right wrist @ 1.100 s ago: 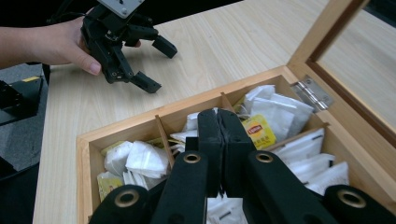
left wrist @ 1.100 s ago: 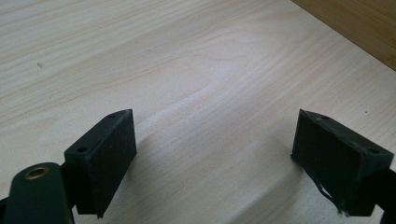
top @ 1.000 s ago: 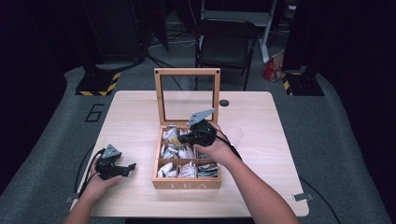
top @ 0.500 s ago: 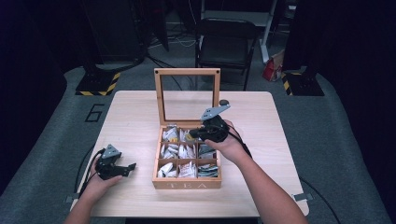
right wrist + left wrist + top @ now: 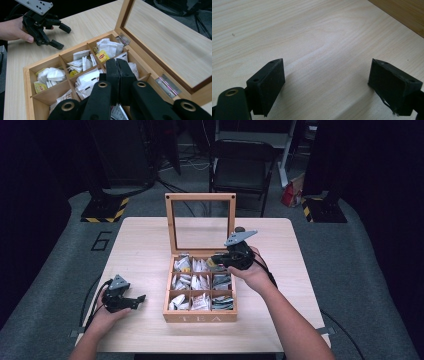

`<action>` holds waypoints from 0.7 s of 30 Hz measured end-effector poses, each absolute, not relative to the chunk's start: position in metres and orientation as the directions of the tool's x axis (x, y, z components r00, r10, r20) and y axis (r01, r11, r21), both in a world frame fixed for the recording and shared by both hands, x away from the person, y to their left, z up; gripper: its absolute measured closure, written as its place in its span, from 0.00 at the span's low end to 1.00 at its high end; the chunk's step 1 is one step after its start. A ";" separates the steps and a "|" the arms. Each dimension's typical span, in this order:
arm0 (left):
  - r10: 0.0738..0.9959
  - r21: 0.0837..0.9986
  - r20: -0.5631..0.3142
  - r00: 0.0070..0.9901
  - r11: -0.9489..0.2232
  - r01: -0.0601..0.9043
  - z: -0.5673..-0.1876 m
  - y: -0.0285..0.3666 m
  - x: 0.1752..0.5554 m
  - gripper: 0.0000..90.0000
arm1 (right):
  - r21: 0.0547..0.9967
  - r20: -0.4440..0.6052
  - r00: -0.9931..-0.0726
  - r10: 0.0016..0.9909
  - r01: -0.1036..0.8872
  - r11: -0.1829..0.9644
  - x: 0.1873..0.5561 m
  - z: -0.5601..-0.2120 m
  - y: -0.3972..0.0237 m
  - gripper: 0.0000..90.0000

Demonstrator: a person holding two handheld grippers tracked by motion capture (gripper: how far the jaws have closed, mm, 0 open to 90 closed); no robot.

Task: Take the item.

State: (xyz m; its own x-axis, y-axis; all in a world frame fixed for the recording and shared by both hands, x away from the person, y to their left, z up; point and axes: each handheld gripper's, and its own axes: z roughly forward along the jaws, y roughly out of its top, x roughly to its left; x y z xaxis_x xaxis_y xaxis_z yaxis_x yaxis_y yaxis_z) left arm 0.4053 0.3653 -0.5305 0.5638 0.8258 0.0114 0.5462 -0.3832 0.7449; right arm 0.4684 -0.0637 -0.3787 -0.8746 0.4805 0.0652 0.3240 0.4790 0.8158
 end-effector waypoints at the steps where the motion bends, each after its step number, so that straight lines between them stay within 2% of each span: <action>1: 0.826 0.745 0.011 0.564 -0.383 0.546 -0.531 0.365 0.405 0.15 | 0.814 0.067 -0.871 0.486 0.329 0.478 0.468 -0.378 -0.066 0.99; 21: 0.826 0.745 0.011 0.564 -0.383 0.546 -0.531 0.365 0.405 0.15 | 0.828 0.051 -0.817 0.575 0.357 0.433 0.472 -0.369 -0.113 0.99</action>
